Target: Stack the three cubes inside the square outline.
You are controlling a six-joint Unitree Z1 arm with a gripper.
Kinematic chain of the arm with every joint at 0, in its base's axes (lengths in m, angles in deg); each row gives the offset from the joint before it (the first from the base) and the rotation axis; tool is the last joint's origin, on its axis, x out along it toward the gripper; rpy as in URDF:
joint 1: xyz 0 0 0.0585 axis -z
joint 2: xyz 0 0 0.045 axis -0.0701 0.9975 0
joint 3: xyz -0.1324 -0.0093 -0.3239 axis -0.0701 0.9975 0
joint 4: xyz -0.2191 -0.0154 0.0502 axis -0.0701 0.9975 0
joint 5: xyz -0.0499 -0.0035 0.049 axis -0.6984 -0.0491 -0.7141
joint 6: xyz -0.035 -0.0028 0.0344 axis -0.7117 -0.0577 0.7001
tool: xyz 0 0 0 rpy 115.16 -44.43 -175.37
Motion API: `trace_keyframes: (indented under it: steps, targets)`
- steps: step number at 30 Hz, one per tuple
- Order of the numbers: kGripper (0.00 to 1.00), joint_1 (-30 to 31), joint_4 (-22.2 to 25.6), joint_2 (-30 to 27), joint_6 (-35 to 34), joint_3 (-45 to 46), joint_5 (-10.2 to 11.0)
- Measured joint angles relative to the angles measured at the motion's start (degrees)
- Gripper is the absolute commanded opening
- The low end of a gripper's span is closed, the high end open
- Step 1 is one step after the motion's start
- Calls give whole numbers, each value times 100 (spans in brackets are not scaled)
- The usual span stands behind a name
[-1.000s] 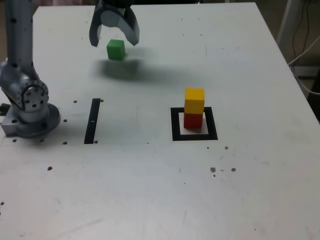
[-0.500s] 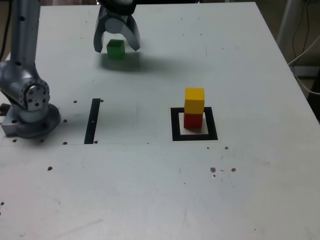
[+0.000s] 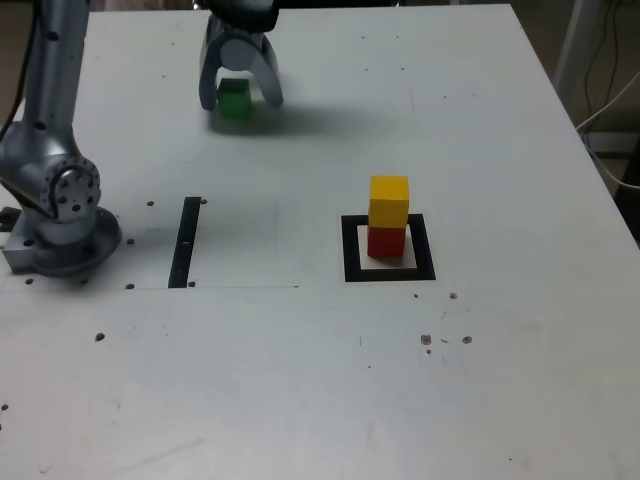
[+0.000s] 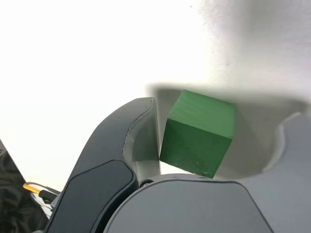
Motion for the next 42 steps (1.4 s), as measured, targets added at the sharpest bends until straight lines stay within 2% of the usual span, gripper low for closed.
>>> trace_keyframes:
  steps: [4, 7, 27, 35, 42]
  targets:
    - [40, 7, 13, 0, -52, -11, -4]
    - [32, 48, 13, 0, -76, -12, -9]
    - [30, 345, 48, -31, -77, -29, -279]
    - [29, 481, 94, -98, -78, -35, -487]
    - [29, 706, 309, -381, -105, -31, -689]
